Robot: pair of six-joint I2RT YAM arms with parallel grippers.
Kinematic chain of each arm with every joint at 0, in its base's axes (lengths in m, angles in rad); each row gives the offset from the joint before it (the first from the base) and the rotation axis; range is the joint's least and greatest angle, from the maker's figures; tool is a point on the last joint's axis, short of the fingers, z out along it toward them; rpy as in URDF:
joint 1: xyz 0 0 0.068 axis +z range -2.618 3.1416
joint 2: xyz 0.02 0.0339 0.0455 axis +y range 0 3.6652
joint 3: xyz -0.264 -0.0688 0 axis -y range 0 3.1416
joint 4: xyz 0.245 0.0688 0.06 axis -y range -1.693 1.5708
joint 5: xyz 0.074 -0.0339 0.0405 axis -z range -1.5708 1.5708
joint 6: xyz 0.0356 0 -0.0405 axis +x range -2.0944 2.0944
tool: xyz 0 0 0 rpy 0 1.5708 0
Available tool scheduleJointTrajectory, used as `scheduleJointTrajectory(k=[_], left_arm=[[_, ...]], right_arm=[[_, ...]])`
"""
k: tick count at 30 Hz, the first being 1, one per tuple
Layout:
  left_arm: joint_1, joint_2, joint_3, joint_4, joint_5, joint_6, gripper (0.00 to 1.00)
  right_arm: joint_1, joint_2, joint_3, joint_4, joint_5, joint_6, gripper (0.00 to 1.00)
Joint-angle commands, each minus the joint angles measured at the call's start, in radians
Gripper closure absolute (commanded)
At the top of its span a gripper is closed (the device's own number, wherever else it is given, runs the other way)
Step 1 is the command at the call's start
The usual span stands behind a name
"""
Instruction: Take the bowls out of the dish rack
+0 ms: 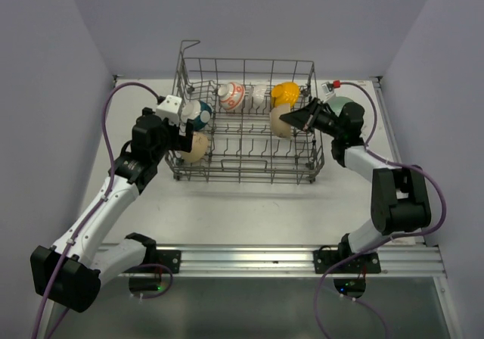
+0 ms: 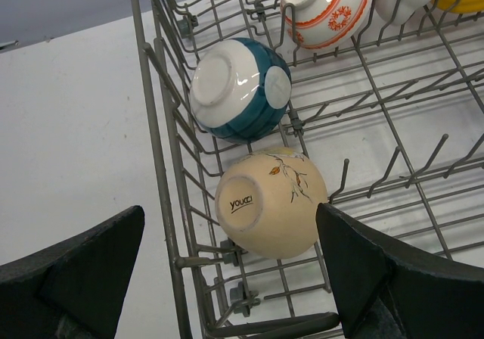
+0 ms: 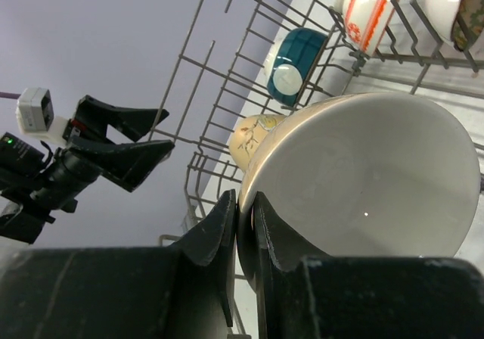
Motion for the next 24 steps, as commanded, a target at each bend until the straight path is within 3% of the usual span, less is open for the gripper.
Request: scheduleJointTrajectory(k=[1,6,12,15,24], left_arm=[[-0.004,-0.015,0.021,-0.006,0.001,0.005,0.00],[-0.004,-0.012,0.021,-0.005,0.002,0.007,0.00],[-0.004,-0.009,0.027,-0.012,-0.011,-0.024,0.00],[-0.004,-0.019,0.026,-0.009,-0.016,-0.027,0.00],[-0.004,-0.019,0.029,-0.014,-0.001,-0.024,0.00]], right_arm=[[0.003,-0.069,0.124,0.012,-0.027,0.012,1.00],[0.002,-0.097,0.178,-0.066,-0.034,-0.020,1.00],[-0.006,-0.174,0.288,-0.521,0.124,-0.317,1.00],[-0.009,-0.206,0.382,-0.742,0.316,-0.486,1.00],[-0.021,-0.217,0.495,-0.919,0.828,-0.673,1.00]])
